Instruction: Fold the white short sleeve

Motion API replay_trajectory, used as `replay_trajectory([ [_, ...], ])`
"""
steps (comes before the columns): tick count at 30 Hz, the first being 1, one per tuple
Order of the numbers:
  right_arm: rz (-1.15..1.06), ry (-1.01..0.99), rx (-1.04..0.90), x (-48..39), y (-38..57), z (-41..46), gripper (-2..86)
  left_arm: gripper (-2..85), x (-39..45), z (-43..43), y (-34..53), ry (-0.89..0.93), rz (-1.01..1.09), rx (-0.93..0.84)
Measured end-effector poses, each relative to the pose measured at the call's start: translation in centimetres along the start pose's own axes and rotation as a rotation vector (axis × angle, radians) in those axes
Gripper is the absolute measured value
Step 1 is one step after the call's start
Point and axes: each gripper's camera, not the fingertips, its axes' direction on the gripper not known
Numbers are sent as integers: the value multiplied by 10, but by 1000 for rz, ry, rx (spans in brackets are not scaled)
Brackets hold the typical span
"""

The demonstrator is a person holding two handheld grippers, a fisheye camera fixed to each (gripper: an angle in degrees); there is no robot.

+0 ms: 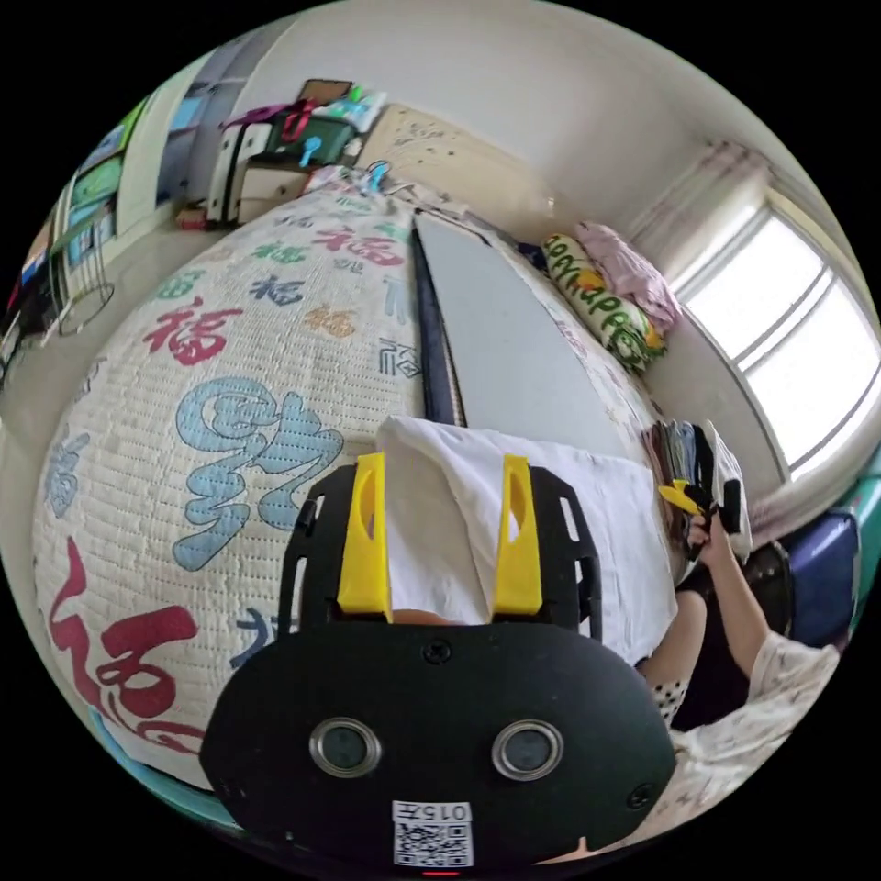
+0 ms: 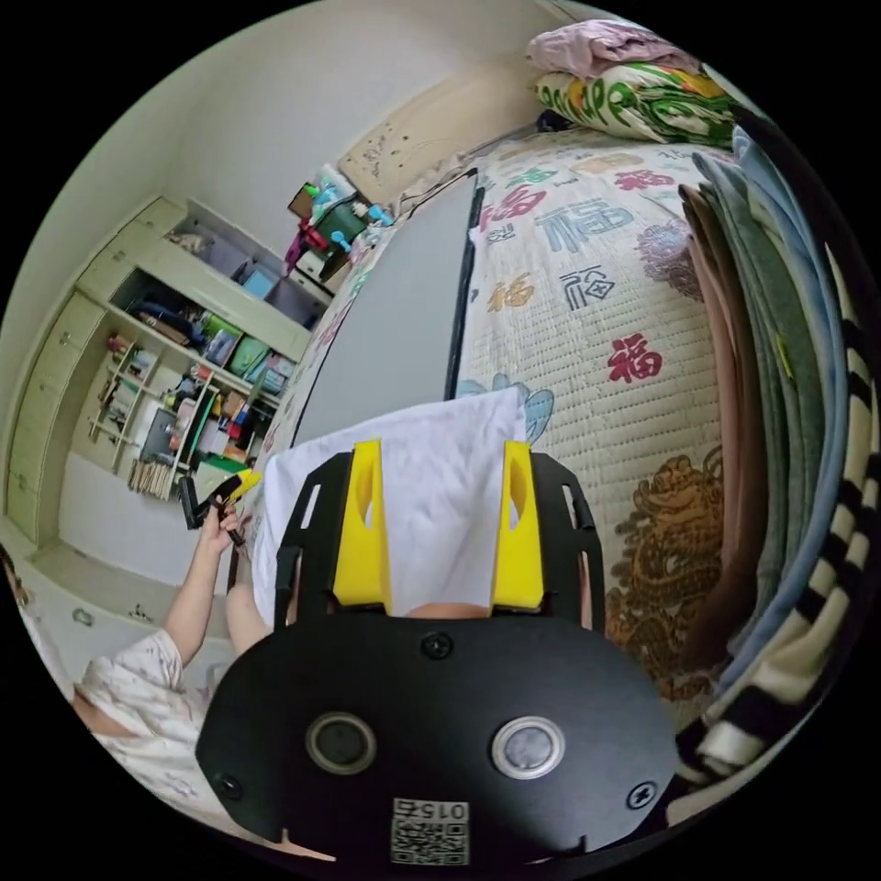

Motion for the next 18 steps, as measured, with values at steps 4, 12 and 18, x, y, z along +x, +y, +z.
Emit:
replay_trajectory([
  [4,75,70,-63,3,-30,42,164,134,-32,36,-3,80,-92,-13],
  [12,66,126,-91,-22,-36,80,41,9,-19,52,-16,-10,26,-57],
  [18,88,173,48,-34,-19,73,17,-1,-22,41,-29,-1,-19,36],
])
